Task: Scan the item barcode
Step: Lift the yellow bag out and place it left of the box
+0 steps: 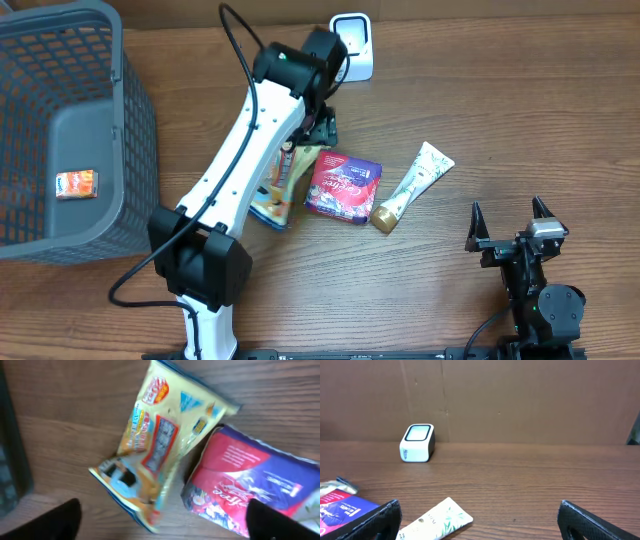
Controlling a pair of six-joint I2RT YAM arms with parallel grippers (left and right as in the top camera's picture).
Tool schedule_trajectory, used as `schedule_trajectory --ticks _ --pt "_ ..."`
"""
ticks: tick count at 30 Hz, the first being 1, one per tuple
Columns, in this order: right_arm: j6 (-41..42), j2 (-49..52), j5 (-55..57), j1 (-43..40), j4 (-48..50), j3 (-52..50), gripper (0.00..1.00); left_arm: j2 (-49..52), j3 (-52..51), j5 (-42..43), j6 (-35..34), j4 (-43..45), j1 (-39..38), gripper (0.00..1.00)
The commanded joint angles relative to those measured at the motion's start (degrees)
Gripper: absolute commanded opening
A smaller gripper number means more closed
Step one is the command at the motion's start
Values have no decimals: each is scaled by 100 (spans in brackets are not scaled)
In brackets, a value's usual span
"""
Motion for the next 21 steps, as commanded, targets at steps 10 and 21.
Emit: schedule_trajectory --ticks 10,21 --pt "-7 -52 57 -20 33 -59 100 -247 3659 -39 695 -944 1143 100" --pt "-7 -52 57 -20 35 -59 100 -302 4153 210 -140 -1191 4306 100"
